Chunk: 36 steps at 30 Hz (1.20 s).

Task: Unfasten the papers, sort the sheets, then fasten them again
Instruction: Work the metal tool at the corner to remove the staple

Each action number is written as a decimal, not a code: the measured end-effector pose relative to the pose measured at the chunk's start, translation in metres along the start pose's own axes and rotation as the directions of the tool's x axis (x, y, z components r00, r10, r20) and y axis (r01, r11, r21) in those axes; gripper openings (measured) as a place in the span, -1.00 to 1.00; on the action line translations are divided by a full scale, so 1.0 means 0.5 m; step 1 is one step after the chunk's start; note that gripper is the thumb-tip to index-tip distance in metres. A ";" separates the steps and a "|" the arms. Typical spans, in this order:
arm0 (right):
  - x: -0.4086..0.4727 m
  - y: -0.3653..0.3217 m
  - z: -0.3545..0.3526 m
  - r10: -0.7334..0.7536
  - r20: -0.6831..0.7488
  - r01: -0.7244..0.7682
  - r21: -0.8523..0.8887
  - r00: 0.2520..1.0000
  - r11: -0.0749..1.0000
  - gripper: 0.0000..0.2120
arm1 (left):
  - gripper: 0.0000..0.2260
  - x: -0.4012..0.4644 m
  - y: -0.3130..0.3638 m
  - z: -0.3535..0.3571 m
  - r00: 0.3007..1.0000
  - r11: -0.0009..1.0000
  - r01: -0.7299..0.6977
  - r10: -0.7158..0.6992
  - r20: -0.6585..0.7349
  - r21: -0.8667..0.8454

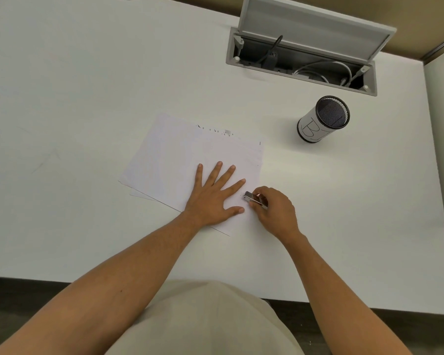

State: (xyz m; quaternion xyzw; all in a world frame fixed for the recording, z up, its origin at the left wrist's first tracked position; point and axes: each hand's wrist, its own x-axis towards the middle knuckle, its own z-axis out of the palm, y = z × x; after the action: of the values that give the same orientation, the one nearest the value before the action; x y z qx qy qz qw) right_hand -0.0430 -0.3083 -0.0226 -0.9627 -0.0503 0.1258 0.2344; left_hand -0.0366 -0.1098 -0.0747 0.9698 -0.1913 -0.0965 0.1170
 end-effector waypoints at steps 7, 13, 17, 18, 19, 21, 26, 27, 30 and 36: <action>-0.001 -0.018 0.009 -0.089 -0.057 0.085 -0.076 0.994 0.993 -0.85 | -0.28 0.002 -0.002 -0.002 1.000 1.000 -0.013 0.013 0.009 0.001; 0.010 -0.018 -0.003 -0.118 -0.020 0.115 -0.108 0.993 0.988 -0.83 | -0.29 0.001 -0.001 -0.002 1.000 1.000 -0.015 0.015 0.010 0.006; 0.007 -0.024 -0.004 -0.160 -0.034 0.154 -0.142 0.986 0.978 -0.85 | -0.28 0.000 -0.002 -0.007 1.000 1.000 -0.012 0.011 0.026 0.013; 0.004 -0.025 -0.003 -0.157 -0.033 0.151 -0.148 0.987 0.977 -0.85 | -0.28 0.000 -0.002 -0.007 1.000 1.000 -0.010 0.010 0.029 0.013; 0.001 -0.025 -0.002 -0.152 -0.028 0.146 -0.149 0.988 0.978 -0.84 | -0.27 0.000 -0.002 -0.007 0.999 1.000 -0.010 0.009 0.031 0.013; -0.005 -0.027 -0.001 -0.145 -0.022 0.140 -0.135 0.989 0.981 -0.83 | -0.27 0.001 -0.001 -0.007 0.999 1.000 -0.009 0.009 0.037 0.014; -0.001 -0.044 0.007 -0.157 -0.016 0.155 -0.114 0.987 0.981 -0.85 | -0.28 0.000 0.000 -0.008 1.000 1.000 -0.010 0.010 0.025 -0.001; 0.000 -0.044 0.008 -0.143 -0.020 0.141 -0.105 0.989 0.984 -0.85 | -0.28 0.000 0.000 -0.008 1.000 1.000 -0.009 0.009 0.026 0.002; -0.007 -0.036 0.012 -0.102 -0.037 0.099 -0.080 0.994 0.992 -0.83 | -0.28 0.000 0.000 -0.007 1.000 1.000 -0.006 0.005 0.028 0.012; -0.015 -0.030 0.012 -0.086 -0.097 0.080 -0.070 0.992 0.994 -0.85 | -0.27 0.002 -0.003 -0.006 0.999 1.000 -0.009 0.009 0.035 0.021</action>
State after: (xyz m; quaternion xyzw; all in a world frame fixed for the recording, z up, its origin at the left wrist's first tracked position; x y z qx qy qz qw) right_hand -0.0523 -0.2935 -0.0192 -0.9721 -0.0827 0.0658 0.2095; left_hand -0.0343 -0.1083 -0.0727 0.9682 -0.1986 -0.1107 0.1039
